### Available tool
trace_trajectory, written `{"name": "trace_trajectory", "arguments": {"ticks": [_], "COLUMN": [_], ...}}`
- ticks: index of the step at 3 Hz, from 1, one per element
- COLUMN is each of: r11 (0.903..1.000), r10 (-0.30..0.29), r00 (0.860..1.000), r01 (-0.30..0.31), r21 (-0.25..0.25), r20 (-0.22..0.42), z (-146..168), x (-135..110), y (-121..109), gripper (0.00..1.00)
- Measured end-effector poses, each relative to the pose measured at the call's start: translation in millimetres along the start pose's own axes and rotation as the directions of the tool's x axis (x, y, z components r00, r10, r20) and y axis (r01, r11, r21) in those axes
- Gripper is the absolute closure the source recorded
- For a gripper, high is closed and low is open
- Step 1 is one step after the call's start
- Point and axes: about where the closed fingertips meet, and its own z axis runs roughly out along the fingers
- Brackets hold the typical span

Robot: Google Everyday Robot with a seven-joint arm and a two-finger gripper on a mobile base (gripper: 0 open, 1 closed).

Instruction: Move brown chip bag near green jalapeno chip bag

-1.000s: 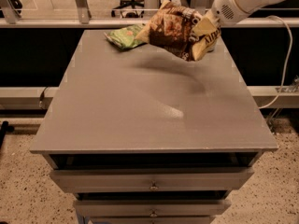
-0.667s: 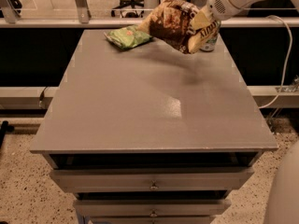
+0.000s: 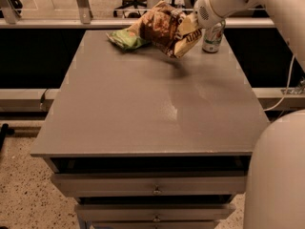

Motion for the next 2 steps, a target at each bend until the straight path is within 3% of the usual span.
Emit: {"name": "trace_trajectory", "arguments": {"ticks": [2], "r11": [0.9995], "r10": [0.025], "r00": [1.0], "r01": [-0.025], "r21": [-0.02], "r20": [-0.018], "z": [27.0], "x": [4.4], "y": [7.6], "gripper": [1.0]}}
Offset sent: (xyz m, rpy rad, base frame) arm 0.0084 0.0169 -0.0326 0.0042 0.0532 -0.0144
